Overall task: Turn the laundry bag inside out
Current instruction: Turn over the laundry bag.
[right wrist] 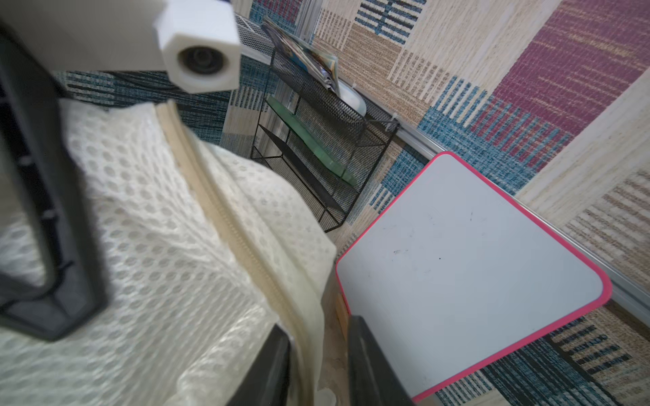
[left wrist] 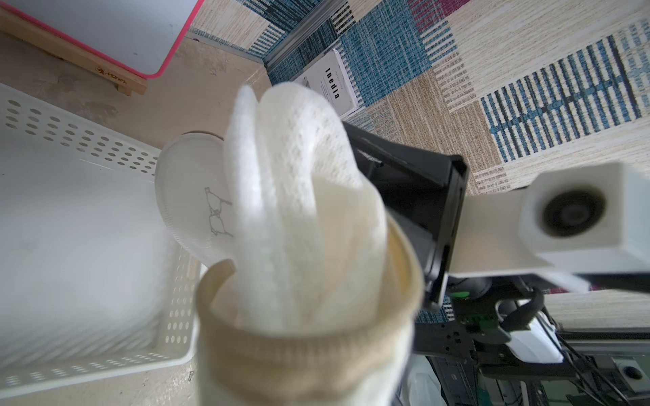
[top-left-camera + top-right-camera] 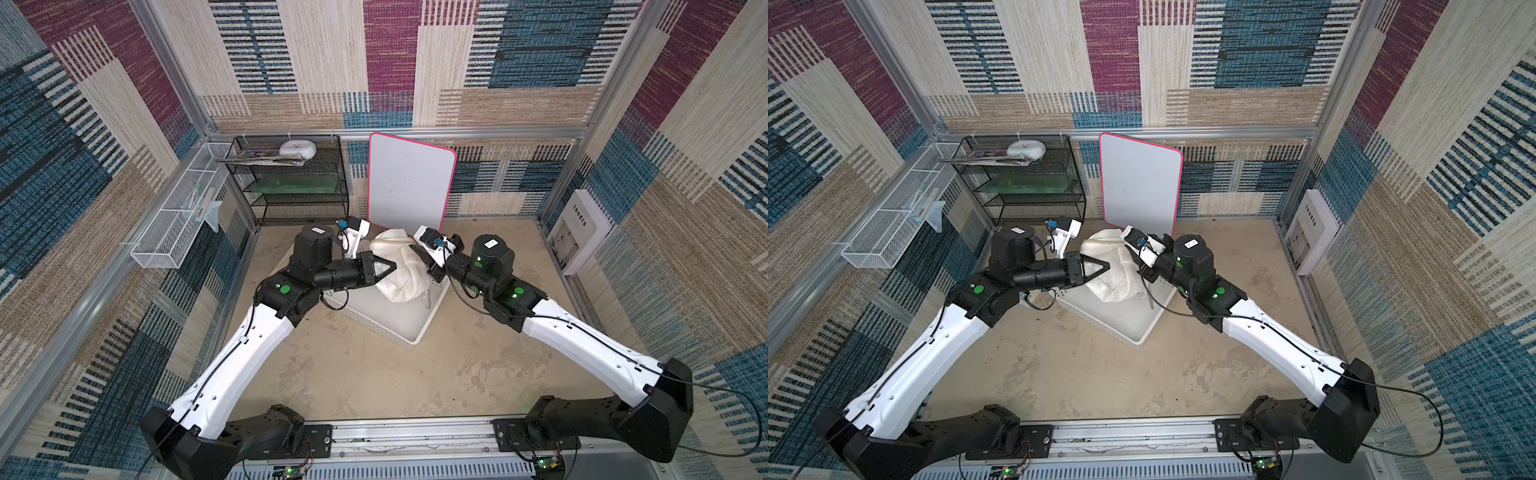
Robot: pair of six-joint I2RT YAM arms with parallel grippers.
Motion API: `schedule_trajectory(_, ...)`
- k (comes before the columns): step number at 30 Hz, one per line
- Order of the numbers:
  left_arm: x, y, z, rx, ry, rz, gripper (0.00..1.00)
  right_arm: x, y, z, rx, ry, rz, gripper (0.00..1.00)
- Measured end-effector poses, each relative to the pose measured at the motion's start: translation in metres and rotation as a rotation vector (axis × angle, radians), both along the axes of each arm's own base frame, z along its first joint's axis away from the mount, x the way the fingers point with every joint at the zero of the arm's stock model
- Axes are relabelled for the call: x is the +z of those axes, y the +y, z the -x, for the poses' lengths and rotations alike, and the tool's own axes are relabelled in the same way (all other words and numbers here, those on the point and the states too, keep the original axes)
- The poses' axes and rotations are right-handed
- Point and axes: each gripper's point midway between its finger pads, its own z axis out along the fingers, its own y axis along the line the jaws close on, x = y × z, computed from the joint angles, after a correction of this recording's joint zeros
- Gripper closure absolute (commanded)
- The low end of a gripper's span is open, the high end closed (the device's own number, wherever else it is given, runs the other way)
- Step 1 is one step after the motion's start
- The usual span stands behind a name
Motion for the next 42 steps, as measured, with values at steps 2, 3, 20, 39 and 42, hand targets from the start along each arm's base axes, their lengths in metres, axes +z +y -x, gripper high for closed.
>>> schedule_trajectory(2,-0.003,0.000,0.005,-0.030,0.002,-0.015,1.00,0.013,-0.005,-0.004,-0.004,-0.010,-0.021,1.00)
schedule_trajectory(3,-0.005,-0.001,0.009,-0.048,0.005,-0.022,1.00,0.017,-0.005,-0.003,0.006,-0.008,-0.031,1.00)
schedule_trajectory(20,0.049,0.007,0.091,-0.335,-0.330,0.080,1.00,-0.026,0.019,0.001,0.408,0.303,-0.090,1.00)
schedule_trajectory(39,0.098,0.028,0.071,-0.048,-0.723,0.161,1.00,-0.052,-0.010,0.020,0.331,0.471,-0.145,0.43)
schedule_trajectory(42,0.127,0.036,0.065,0.031,-0.787,0.177,1.00,-0.018,-0.031,0.001,0.152,0.426,-0.209,0.25)
